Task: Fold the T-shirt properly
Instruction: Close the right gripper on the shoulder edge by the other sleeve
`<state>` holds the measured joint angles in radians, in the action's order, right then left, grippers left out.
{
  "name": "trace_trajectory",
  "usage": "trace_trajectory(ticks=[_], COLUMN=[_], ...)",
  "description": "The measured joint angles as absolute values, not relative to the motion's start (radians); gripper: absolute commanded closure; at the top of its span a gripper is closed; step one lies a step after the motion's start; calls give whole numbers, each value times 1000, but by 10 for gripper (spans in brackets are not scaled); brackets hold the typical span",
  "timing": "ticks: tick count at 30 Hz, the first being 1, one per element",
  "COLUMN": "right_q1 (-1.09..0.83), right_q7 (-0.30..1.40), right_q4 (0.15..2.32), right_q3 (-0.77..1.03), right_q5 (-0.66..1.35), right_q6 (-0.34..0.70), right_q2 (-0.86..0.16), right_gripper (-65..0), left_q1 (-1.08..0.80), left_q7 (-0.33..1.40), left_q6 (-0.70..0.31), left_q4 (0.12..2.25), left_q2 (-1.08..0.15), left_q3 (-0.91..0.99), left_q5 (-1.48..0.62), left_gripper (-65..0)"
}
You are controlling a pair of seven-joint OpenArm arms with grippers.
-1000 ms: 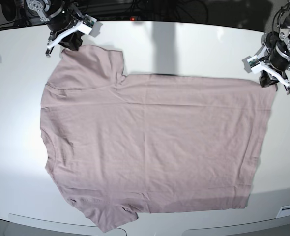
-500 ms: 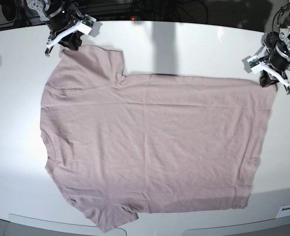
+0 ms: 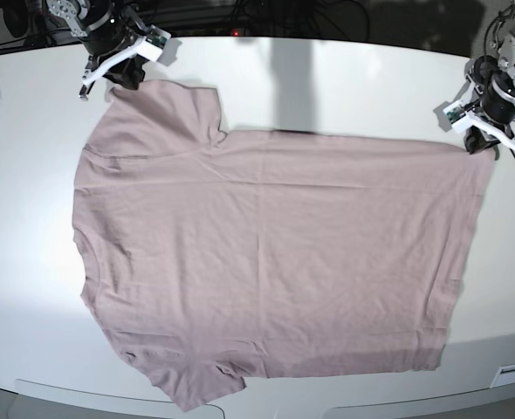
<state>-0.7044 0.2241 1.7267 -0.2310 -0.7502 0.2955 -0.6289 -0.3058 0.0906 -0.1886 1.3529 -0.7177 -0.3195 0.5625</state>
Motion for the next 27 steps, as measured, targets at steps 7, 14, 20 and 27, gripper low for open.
trace_trajectory(ticks=[7, 14, 20, 27], right_q1=[-704, -704, -704, -712], right_q7=[218, 220, 276, 402], right_q4=[1727, 1727, 1744, 1882], right_q3=[-231, -230, -230, -234], right_q5=[-727, -587, -460, -402], right_q6=[295, 284, 257, 242], right_q2=[-629, -638, -653, -646], right_gripper=[0, 0, 0, 0], left_q1=[-313, -314, -313, -314], left_q7=[81, 81, 81, 82], left_q6=[-173, -173, -173, -174], left_q4=[1352, 1352, 1352, 1354], left_q2=[-717, -717, -717, -717], left_q3=[-319, -319, -319, -320], left_q5=[522, 522, 522, 537], left_gripper=[0, 0, 0, 0])
